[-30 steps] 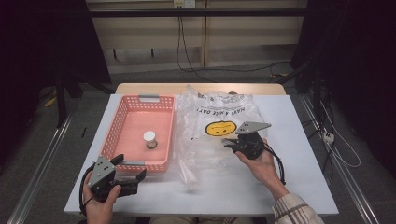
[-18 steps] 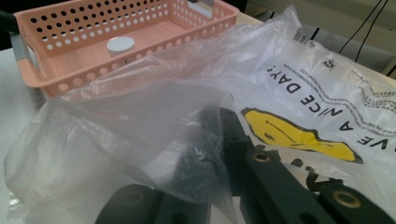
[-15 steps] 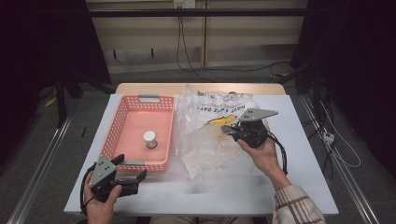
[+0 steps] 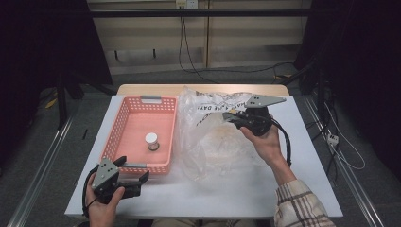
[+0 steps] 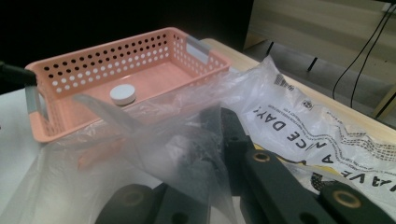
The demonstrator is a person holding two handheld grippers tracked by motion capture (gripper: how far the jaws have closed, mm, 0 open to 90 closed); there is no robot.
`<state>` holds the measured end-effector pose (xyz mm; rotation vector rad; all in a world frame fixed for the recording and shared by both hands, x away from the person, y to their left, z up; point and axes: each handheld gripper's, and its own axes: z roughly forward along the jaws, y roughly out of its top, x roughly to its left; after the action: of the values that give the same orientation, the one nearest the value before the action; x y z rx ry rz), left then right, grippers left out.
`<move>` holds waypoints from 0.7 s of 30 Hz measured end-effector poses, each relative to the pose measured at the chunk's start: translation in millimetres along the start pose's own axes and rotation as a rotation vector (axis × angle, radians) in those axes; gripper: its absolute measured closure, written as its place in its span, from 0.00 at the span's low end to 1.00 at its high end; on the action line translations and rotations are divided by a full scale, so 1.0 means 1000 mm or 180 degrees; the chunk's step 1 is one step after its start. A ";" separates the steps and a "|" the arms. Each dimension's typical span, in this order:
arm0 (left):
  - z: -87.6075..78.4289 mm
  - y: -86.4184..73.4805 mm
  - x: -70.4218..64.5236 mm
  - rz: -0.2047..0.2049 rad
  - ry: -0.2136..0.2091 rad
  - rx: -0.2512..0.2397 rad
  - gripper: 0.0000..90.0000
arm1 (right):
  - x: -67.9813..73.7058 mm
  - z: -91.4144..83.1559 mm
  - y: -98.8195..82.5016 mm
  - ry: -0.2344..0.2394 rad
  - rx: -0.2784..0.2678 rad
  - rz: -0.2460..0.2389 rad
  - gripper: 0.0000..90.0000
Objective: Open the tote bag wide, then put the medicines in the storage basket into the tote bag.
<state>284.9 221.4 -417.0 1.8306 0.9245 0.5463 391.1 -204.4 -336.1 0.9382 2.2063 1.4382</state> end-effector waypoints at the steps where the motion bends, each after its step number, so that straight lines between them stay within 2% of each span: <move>1: 0.000 0.000 0.000 -0.0006 -0.0003 0.0000 0.06 | 0.000 0.000 0.000 0.0000 0.0000 0.0000 1.00; 8: -0.001 0.001 0.002 -0.0042 -0.0050 -0.0038 0.06 | -0.004 -0.001 -0.003 -0.0043 -0.0035 0.0069 1.00; 16: -0.006 0.005 0.003 -0.0078 -0.0054 -0.0075 0.06 | -0.004 0.001 -0.005 -0.0042 -0.0008 0.0078 1.00; 21: -0.008 0.012 0.000 0.0064 -0.0098 -0.0070 0.06 | -0.005 0.003 -0.005 -0.0022 -0.0014 0.0087 1.00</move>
<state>283.1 223.2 -403.0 1.8254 0.8771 0.5371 394.3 -207.4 -342.3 0.9740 2.1926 1.4493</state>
